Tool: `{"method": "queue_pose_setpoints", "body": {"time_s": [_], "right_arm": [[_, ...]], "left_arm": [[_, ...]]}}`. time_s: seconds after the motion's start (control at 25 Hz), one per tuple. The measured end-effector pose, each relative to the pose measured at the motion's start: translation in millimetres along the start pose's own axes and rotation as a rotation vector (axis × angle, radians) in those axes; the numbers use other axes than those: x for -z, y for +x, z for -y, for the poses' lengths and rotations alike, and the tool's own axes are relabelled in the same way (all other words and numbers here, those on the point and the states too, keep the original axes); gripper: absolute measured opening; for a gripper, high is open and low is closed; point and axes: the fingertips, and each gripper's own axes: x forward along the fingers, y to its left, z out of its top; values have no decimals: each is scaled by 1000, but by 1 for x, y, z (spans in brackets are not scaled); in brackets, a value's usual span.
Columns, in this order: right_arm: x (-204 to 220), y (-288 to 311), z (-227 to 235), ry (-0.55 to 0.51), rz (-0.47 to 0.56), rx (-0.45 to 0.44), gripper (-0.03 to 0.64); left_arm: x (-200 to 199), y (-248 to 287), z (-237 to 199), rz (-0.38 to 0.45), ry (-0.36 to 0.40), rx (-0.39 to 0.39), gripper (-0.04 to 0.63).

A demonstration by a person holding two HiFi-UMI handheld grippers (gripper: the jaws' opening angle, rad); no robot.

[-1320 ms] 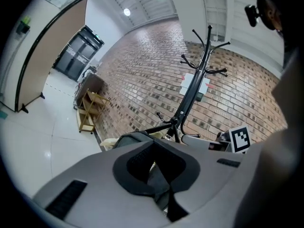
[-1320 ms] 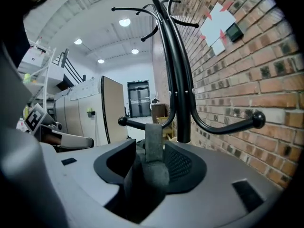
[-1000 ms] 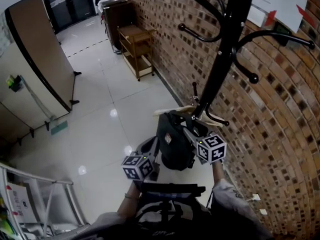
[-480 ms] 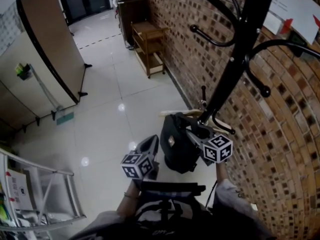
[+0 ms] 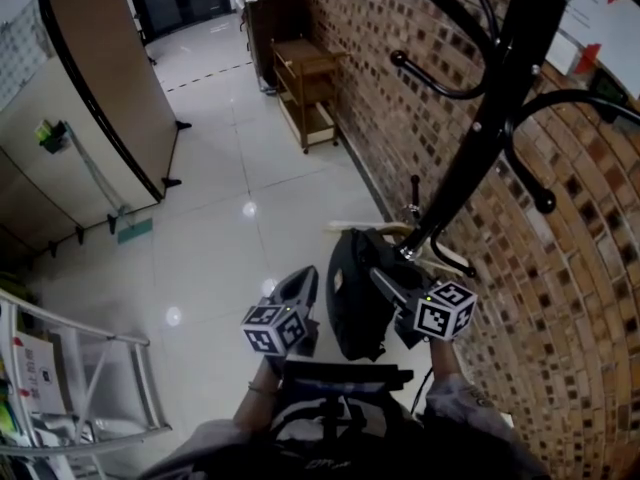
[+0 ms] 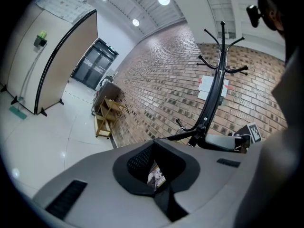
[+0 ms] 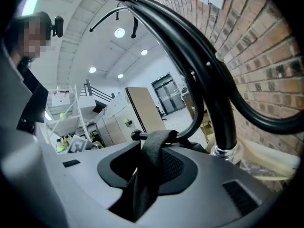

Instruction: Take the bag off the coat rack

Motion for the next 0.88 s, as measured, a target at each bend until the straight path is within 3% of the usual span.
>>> {"method": "queue_pose_setpoints", "body": {"time_s": [0.2, 0.52, 0.88], "right_arm": [[-7, 5, -27, 48, 51, -67, 107], [-16, 6, -53, 98, 122, -71, 100], [-8, 31, -88, 115, 118, -114, 90]], "left_arm": [[-4, 0, -5, 11, -1, -2, 6], [-10, -8, -16, 20, -13, -6, 6], [-18, -18, -28, 40, -24, -13, 6]]}}
